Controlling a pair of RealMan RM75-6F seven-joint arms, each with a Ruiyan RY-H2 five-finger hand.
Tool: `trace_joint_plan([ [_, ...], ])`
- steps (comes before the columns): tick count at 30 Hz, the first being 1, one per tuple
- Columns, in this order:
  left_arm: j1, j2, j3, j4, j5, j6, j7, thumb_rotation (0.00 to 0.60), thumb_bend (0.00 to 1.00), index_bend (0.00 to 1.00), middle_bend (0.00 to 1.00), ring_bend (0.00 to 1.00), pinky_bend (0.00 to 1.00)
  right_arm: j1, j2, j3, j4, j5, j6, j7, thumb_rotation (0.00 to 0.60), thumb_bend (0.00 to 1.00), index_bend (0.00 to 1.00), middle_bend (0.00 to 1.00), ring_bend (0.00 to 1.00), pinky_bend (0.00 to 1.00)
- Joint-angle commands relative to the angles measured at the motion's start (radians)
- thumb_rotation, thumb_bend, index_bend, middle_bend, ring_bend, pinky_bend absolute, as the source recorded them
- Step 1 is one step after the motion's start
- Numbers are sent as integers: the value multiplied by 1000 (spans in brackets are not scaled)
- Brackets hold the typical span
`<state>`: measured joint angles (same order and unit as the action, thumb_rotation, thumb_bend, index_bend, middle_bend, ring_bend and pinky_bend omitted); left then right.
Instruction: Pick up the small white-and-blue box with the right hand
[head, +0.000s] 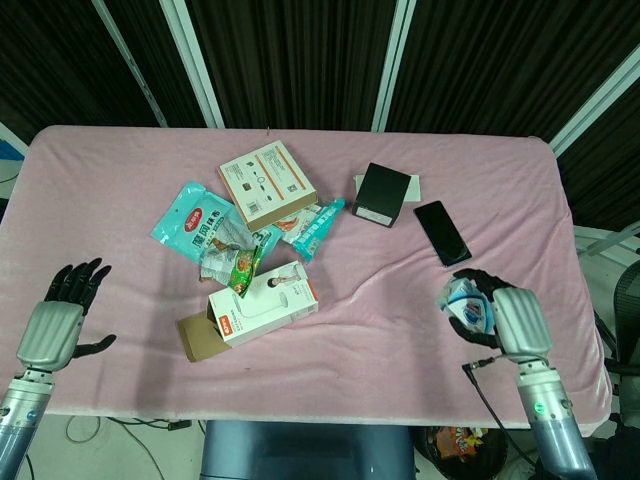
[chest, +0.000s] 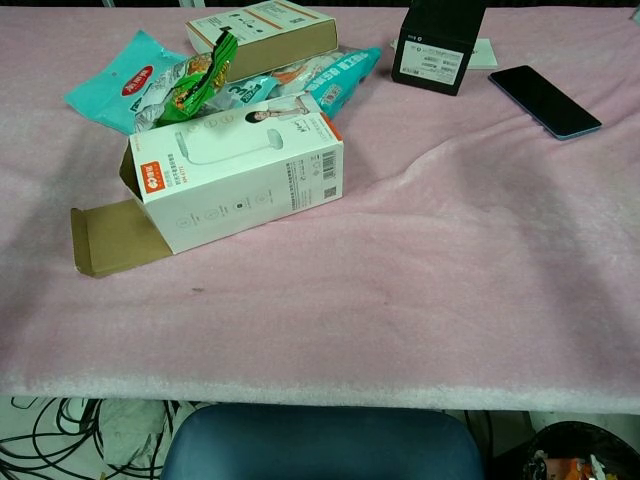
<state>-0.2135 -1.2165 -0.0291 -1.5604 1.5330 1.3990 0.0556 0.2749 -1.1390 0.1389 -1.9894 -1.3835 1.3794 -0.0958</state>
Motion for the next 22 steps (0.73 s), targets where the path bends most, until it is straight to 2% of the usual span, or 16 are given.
trace_joint_plan([
  [1,1,3,5,1,10,4,-9,600,0,0,0,0,0,-73,57,-80,-26,-107,60,68,600,453,684,638,631,655],
  [4,2,4,11,2,24,9,-10,600,0,0,0,0,0,-93,75,-104,-16,-167,80,90,600,453,684,636,627,655],
  [10,6,3,16,3,44,26,-8,600,0,0,0,0,0,-105,93,-112,-27,-225,101,122,600,453,684,635,625,655],
  [22,8,2,15,8,44,30,-9,600,0,0,0,0,0,-116,107,-139,-57,-270,90,224,600,453,684,632,623,655],
])
